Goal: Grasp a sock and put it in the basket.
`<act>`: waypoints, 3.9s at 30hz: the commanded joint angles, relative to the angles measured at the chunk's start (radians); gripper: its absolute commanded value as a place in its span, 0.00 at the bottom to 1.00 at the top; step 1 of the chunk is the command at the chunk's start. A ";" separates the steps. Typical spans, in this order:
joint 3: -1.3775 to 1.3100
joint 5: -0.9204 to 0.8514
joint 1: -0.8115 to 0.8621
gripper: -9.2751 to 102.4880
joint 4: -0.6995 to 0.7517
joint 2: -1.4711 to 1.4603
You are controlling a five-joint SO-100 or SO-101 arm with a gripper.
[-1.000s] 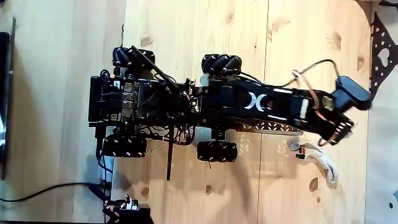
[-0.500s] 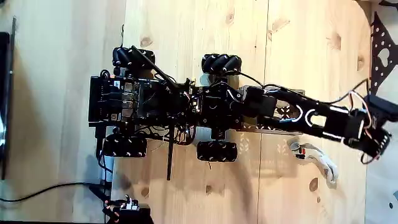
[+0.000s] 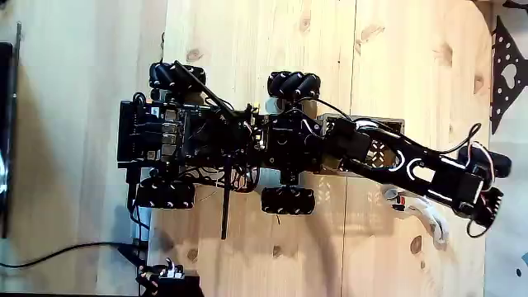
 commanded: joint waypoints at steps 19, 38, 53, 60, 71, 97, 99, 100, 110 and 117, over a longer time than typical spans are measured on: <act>-0.028 0.031 0.071 0.09 -0.124 -0.075; -0.026 -0.048 0.132 0.10 -0.192 -0.360; -0.295 -0.454 0.179 0.34 -0.222 -0.811; -0.699 -0.696 0.183 0.37 -0.161 -1.101; -0.684 -0.985 0.163 0.39 0.009 -1.178; -0.696 -0.928 0.057 0.39 -0.267 -1.491; -0.698 -0.920 0.072 0.39 -0.267 -1.471; -0.698 -0.916 0.081 0.39 -0.265 -1.459; -0.686 -0.939 0.195 0.08 -0.249 -1.413; -0.684 -0.784 0.173 0.08 -0.092 -1.327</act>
